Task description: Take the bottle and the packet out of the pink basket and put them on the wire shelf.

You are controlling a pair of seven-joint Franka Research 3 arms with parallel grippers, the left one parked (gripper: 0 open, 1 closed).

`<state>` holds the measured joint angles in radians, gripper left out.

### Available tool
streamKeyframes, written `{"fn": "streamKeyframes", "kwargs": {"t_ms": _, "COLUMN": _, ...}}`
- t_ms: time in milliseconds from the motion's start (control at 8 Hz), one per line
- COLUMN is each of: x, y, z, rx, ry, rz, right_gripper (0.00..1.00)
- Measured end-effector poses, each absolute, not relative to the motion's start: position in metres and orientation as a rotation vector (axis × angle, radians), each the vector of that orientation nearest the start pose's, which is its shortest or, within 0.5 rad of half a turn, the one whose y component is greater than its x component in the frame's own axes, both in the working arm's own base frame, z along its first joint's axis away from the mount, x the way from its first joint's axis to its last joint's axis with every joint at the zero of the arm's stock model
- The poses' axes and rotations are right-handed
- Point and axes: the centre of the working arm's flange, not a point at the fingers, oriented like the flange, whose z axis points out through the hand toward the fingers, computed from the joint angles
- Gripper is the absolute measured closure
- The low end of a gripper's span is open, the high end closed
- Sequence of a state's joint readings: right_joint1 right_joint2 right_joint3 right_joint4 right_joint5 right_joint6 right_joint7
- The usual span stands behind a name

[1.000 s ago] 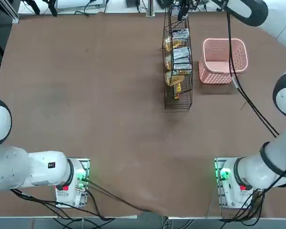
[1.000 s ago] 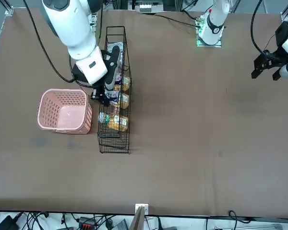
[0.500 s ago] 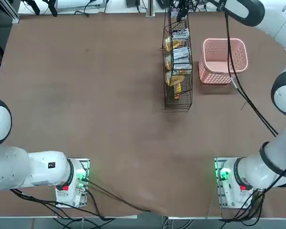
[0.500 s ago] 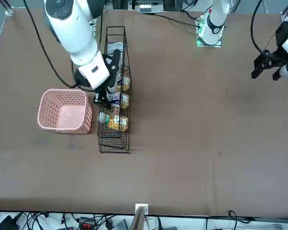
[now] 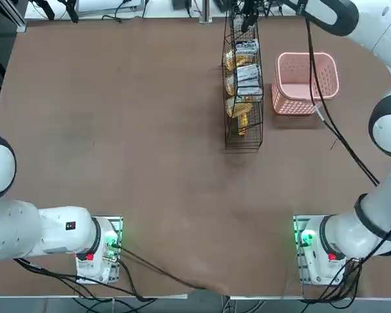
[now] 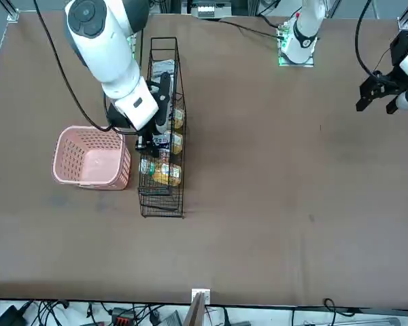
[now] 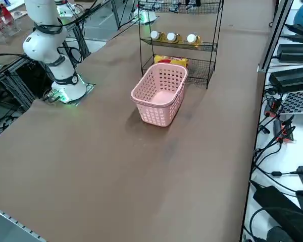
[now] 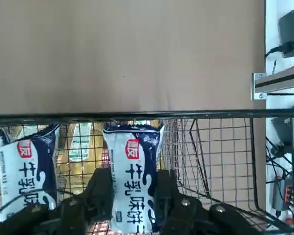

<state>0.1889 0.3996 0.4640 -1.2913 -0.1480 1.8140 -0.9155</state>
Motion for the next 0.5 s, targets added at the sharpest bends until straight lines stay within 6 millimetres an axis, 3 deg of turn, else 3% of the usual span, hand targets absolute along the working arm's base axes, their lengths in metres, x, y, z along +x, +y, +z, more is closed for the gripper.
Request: {"fn": "streamKeyframes", "kwargs": {"t_ms": 500, "x": 0.5888, "y": 0.3534, "z": 0.5487, "rx": -2.234, "ry": -2.189, "rz": -0.252, "right_gripper": 0.53}}
